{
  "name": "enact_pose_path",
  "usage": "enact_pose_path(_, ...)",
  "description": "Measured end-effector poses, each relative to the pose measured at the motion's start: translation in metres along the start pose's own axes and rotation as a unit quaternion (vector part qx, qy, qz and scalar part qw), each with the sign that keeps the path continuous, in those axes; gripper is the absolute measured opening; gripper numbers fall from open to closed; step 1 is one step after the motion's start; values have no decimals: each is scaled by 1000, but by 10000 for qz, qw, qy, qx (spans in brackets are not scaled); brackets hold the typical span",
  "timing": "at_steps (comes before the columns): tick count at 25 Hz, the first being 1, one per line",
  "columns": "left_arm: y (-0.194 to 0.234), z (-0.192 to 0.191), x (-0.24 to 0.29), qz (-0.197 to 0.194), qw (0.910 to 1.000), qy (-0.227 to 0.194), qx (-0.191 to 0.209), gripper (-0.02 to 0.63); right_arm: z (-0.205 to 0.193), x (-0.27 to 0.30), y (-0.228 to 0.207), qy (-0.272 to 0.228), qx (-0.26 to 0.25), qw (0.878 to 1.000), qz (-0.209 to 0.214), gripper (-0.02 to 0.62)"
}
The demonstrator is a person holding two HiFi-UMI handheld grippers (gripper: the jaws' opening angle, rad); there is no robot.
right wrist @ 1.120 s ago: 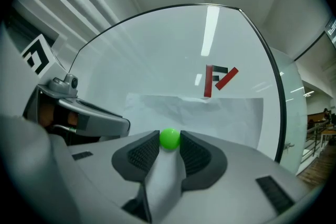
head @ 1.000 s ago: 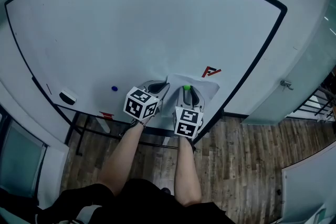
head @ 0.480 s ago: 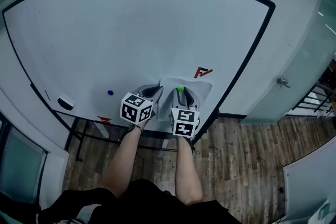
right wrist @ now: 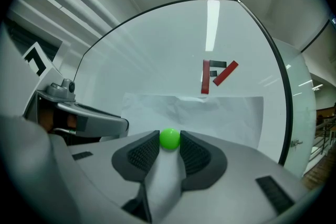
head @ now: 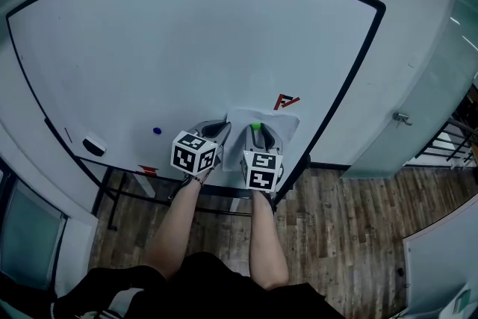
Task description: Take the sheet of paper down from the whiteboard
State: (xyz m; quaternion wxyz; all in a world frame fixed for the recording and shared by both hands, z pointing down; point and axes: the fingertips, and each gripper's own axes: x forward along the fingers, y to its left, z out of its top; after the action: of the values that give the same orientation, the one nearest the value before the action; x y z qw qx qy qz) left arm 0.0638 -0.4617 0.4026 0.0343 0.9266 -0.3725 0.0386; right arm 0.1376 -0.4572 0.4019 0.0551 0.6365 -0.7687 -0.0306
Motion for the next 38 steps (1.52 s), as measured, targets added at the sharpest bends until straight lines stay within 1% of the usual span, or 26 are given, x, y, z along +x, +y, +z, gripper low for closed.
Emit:
enact_pose_path(16, 7, -4, -8, 92, 9999, 2, -96, 20, -3, -4, -16, 80, 89, 9996, -246, 133)
enact_pose_path(31, 23, -10, -19, 342, 9991, -22, -234, 20, -6, -9, -33, 93, 180, 9985, -512, 133)
enact_pose_path(38, 29, -10, -24, 424, 9986, -13, -315, 20, -8, -8, -33, 107, 211, 9984, -515, 133)
